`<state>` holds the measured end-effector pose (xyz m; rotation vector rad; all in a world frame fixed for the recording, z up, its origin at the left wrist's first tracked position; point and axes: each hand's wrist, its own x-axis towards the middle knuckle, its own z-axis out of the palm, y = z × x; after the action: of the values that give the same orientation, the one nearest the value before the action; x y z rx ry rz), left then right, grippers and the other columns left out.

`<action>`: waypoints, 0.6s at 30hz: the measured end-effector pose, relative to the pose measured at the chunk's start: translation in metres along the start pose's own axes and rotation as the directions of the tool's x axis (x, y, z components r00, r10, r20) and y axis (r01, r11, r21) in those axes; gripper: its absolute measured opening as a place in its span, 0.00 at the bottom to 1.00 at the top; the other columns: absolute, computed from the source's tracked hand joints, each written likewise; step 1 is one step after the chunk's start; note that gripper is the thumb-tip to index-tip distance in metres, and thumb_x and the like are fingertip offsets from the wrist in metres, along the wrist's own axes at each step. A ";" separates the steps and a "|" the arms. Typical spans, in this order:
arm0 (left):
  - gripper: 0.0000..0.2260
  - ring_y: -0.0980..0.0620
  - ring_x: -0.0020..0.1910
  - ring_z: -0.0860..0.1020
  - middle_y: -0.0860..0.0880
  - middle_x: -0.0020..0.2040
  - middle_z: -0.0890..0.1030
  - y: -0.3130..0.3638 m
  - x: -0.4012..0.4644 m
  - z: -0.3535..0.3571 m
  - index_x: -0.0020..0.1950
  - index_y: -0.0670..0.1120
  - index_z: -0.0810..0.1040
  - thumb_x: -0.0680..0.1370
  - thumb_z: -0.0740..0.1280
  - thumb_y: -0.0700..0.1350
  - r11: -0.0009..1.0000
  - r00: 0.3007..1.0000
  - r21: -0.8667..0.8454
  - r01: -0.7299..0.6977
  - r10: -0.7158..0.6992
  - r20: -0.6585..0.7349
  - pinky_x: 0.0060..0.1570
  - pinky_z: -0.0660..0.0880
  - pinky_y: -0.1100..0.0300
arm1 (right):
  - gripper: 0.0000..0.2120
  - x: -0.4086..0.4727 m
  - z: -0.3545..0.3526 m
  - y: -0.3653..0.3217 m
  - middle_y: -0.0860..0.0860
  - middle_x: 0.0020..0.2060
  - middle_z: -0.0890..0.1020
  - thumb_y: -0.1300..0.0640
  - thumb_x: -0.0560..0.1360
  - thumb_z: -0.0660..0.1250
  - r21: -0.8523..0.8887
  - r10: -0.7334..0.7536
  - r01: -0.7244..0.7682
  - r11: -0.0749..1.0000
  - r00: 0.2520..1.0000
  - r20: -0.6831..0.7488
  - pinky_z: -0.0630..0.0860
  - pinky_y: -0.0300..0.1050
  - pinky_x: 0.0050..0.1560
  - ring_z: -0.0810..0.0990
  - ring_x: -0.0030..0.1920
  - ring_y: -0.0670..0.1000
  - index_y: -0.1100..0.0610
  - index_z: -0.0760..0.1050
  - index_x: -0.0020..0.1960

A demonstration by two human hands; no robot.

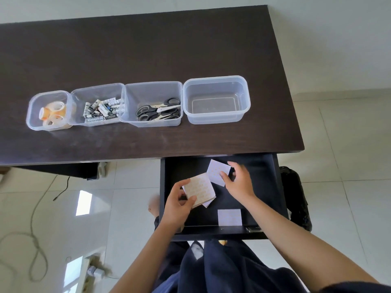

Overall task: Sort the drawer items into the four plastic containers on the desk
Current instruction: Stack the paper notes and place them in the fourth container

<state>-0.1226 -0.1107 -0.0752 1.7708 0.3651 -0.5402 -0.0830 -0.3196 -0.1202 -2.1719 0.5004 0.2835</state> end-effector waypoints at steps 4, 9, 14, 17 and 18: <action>0.20 0.46 0.52 0.80 0.43 0.53 0.78 -0.002 0.000 -0.016 0.60 0.57 0.70 0.75 0.68 0.37 1.000 1.000 0.014 0.002 -0.001 -0.020 0.49 0.81 0.49 | 0.31 0.016 0.010 0.009 0.50 0.71 0.66 0.50 0.73 0.69 -0.455 -0.052 0.141 0.879 0.978 0.203 0.69 0.58 0.63 0.65 0.68 0.59 0.48 0.60 0.73; 0.20 0.47 0.50 0.81 0.45 0.55 0.78 -0.005 -0.001 -0.024 0.59 0.59 0.69 0.75 0.69 0.38 1.000 1.000 0.015 0.018 -0.017 -0.024 0.49 0.81 0.50 | 0.18 0.003 0.022 0.020 0.54 0.54 0.70 0.56 0.68 0.72 -0.316 0.021 0.003 0.949 0.997 0.072 0.70 0.47 0.48 0.71 0.55 0.57 0.53 0.70 0.54; 0.21 0.48 0.53 0.80 0.47 0.56 0.77 -0.007 -0.002 -0.020 0.58 0.62 0.68 0.75 0.69 0.39 0.999 1.000 0.036 0.018 -0.018 -0.005 0.48 0.82 0.53 | 0.18 -0.009 0.020 0.020 0.53 0.55 0.65 0.63 0.67 0.72 -0.075 0.084 -0.076 0.994 0.990 0.116 0.69 0.43 0.42 0.72 0.45 0.52 0.54 0.69 0.52; 0.21 0.46 0.53 0.80 0.47 0.56 0.78 -0.007 -0.002 -0.015 0.59 0.61 0.69 0.75 0.69 0.39 0.999 1.000 0.040 0.017 -0.017 0.001 0.49 0.81 0.53 | 0.15 -0.015 0.013 0.023 0.51 0.52 0.72 0.62 0.68 0.72 -0.057 0.072 -0.065 0.996 0.990 0.120 0.68 0.40 0.41 0.74 0.47 0.51 0.51 0.71 0.49; 0.21 0.46 0.53 0.80 0.47 0.55 0.78 -0.006 -0.003 -0.013 0.60 0.59 0.69 0.75 0.69 0.39 0.999 1.000 0.039 0.018 -0.019 0.003 0.49 0.81 0.54 | 0.12 -0.017 0.009 0.025 0.50 0.50 0.75 0.61 0.69 0.72 -0.048 0.062 -0.057 0.997 0.991 0.116 0.68 0.38 0.39 0.75 0.47 0.50 0.50 0.72 0.47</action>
<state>-0.1256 -0.0962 -0.0761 1.8050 0.3708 -0.5671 -0.1098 -0.3213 -0.1368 -2.1708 0.4970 0.4557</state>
